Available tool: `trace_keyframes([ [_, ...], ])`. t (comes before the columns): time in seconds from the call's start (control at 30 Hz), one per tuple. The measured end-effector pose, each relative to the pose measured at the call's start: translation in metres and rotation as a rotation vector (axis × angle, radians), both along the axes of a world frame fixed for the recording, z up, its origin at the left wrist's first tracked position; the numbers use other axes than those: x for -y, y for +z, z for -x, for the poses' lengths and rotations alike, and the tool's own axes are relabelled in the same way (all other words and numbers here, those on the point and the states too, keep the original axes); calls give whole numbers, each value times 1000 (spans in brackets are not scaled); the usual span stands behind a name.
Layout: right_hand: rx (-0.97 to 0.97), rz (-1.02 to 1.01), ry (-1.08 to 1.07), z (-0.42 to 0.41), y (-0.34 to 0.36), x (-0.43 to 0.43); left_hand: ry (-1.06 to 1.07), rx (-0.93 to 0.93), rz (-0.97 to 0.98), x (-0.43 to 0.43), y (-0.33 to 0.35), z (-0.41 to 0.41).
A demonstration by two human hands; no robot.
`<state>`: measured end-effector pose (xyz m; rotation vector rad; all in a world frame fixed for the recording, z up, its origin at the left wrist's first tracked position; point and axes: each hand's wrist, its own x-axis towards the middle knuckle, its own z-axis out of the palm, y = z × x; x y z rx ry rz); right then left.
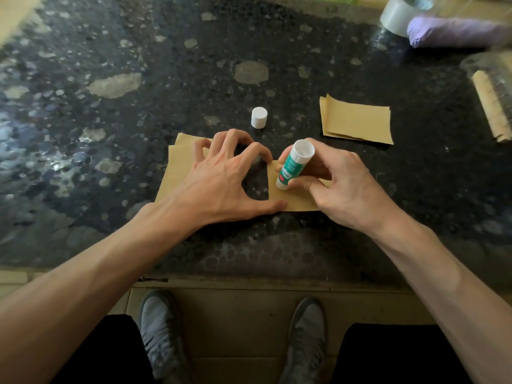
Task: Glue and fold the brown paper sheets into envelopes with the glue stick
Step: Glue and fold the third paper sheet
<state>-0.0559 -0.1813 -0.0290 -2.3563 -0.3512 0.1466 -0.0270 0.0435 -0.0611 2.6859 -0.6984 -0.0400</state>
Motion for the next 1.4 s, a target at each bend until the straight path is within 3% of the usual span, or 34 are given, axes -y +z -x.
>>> trace_keyframes([
  [0.37, 153, 100, -73, 14, 0, -2, 5, 2, -6, 2, 0, -2],
  [0.63, 133, 146, -91, 15, -5, -1, 6, 14, -18, 2, 0, -2],
  [1.4, 263, 125, -198, -3, -13, -7, 4, -28, -13, 2, -2, -4],
])
